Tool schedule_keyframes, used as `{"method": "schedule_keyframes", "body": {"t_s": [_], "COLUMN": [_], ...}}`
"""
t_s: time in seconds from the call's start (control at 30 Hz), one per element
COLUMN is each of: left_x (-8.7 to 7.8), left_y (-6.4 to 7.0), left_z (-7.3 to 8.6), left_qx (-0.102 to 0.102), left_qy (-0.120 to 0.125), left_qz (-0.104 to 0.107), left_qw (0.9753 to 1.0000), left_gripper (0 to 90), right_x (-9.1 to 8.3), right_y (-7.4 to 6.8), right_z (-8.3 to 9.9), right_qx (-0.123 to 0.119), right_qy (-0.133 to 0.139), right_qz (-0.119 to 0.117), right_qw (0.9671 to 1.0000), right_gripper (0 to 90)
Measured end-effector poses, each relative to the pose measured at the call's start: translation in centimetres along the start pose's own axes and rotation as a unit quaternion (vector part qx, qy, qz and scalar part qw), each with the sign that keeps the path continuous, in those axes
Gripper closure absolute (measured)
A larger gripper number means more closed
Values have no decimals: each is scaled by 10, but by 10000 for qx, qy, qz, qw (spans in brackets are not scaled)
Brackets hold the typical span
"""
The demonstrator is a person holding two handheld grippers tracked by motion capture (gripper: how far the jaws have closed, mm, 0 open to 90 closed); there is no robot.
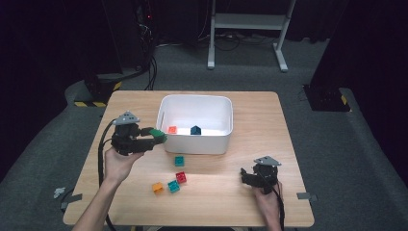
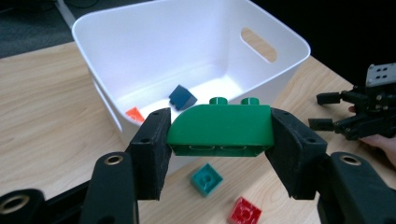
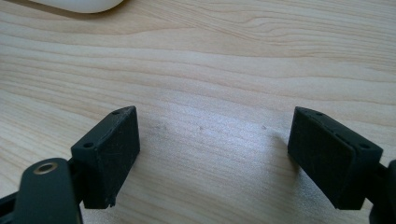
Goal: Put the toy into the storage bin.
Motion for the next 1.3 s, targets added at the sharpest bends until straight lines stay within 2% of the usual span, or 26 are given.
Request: {"method": "schedule_keyframes", "body": {"t_s": [0.37,0.67,0.87,1.3], "left_x": [17,34,41,70], "left_y": [-3,-6,-6,-6], "left_z": [-33,-58,-67,-82], "left_qx": [6,-9,11,71], "left_qy": [-26,-17,-53,-209], "left_qz": [86,-7,-47,-209], "left_qw": [10000,10000,10000,9995], "left_gripper": [429,429,429,429], "right_x": [0,0,0,0], "right_y": [0,0,0,0], "right_z": [0,0,0,0], "right_qx": [-2,-1,-2,-3], "right_qy": [-1,-1,0,-1], "right_qz": [-1,-1,0,0], "right_qw": [10000,10000,10000,10000], "right_gripper": [166,166,166,166]}}
Point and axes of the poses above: each handheld gripper's, and its own axes: x roughly forward along the jaws, z roughly out of its underside, y roughly to its right, the point moved 1 cm from there along x, roughly forward along the jaws, and after that the axes turned 3 degrees about -x, right-handed, at the moved point
